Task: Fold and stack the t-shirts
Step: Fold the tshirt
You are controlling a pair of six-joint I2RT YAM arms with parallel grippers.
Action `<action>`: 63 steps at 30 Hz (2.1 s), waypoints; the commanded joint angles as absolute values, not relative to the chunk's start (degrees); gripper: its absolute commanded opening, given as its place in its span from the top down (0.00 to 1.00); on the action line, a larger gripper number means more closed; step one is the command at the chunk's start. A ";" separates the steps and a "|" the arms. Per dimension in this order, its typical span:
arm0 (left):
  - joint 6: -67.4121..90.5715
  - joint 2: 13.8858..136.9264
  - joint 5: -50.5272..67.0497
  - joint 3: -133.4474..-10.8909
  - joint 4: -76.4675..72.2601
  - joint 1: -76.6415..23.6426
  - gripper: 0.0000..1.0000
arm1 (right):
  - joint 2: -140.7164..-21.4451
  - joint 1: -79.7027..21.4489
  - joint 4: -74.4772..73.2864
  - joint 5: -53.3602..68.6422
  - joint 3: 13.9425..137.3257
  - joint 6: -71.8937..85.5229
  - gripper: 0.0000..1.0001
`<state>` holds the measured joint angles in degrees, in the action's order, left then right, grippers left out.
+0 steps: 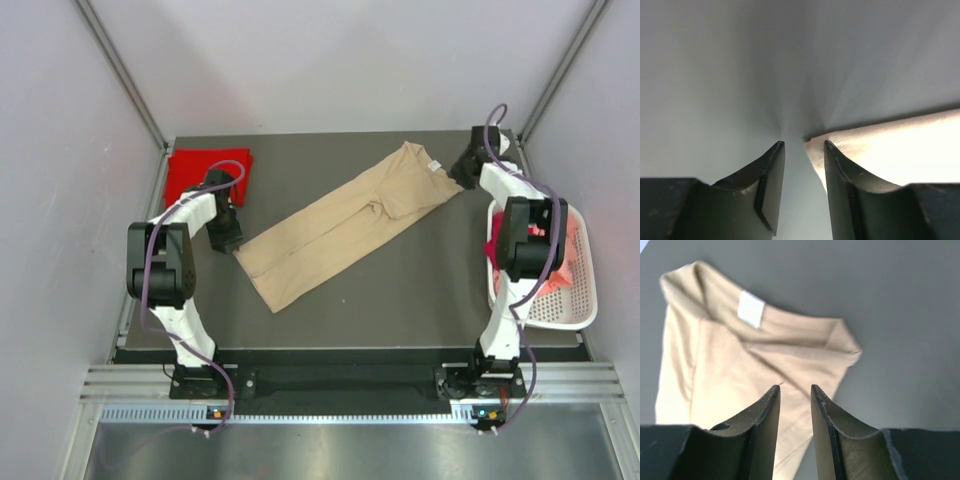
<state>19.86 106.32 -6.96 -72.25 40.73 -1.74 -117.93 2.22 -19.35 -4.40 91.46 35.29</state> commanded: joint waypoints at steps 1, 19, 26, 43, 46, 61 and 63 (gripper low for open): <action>18.11 102.92 -6.60 -75.14 43.51 -1.14 0.56 | -117.42 0.35 -17.93 -3.69 92.11 36.39 0.68; 17.75 105.82 1.67 -70.93 43.86 -1.14 1.00 | -127.17 -1.58 -19.34 -3.78 97.20 32.79 0.69; 18.63 101.26 4.83 -64.17 42.63 -1.23 1.00 | -132.01 -0.62 -19.60 -0.18 102.90 27.69 0.68; 21.09 95.10 0.54 -54.40 42.36 -1.23 1.00 | -124.73 1.93 -22.14 3.53 103.37 29.78 0.64; 21.27 93.96 -5.68 -56.33 44.20 -1.23 0.97 | -120.52 2.28 -22.24 0.54 97.50 34.44 0.64; 20.48 94.84 -1.60 -70.84 47.11 -2.28 0.65 | -114.96 2.64 -11.34 -3.08 83.59 42.27 0.63; 19.52 92.99 3.22 -70.14 45.62 -4.47 0.65 | -116.09 2.72 -10.28 -3.25 83.50 42.45 0.63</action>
